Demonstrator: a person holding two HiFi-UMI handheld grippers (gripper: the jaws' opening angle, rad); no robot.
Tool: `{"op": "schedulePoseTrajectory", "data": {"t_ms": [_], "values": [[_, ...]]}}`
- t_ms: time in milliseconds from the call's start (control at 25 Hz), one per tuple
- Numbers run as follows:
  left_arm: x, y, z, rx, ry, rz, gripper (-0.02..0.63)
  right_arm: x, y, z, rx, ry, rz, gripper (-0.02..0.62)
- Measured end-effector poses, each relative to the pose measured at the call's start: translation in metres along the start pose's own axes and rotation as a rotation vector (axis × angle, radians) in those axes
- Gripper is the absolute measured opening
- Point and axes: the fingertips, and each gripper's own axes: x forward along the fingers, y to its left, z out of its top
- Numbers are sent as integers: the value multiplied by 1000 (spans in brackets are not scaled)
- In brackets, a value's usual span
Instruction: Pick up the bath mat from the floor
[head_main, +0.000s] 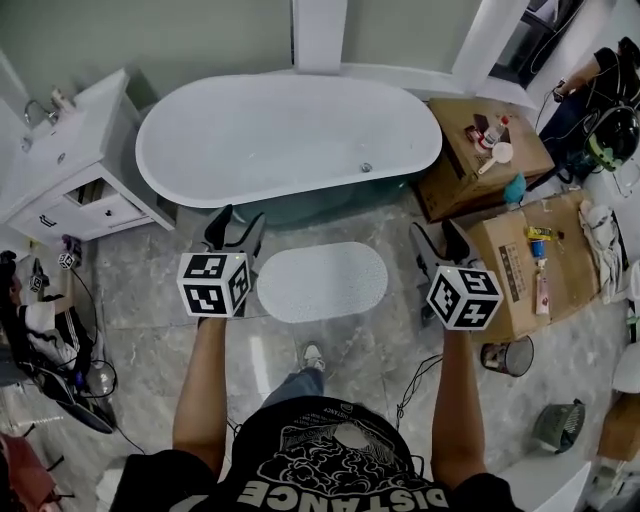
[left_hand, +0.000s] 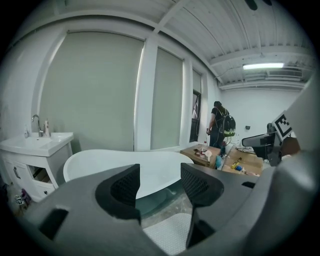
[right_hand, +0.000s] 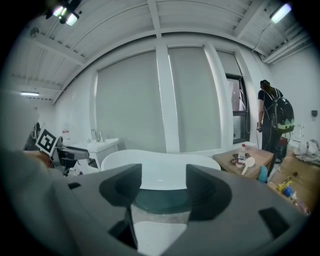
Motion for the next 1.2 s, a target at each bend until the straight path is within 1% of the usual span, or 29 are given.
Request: {"op": "schedulePoseTrajectory", "data": {"t_ms": [280, 480, 640, 920, 1200], "values": [[7, 0, 8, -6, 11, 73, 264, 25, -30, 8, 0, 4, 48, 275], [6, -19, 7, -19, 16, 140, 264, 34, -61, 15, -21, 3, 89, 275], [6, -32, -1, -51, 24, 191, 264, 41, -80, 17, -38, 9, 135, 275], [11, -57, -12, -75, 35, 253, 264, 48, -107, 3, -37, 30, 207, 275], [-1, -64, -34, -101, 62, 313, 264, 57, -119, -25, -17, 70, 263, 275]]}}
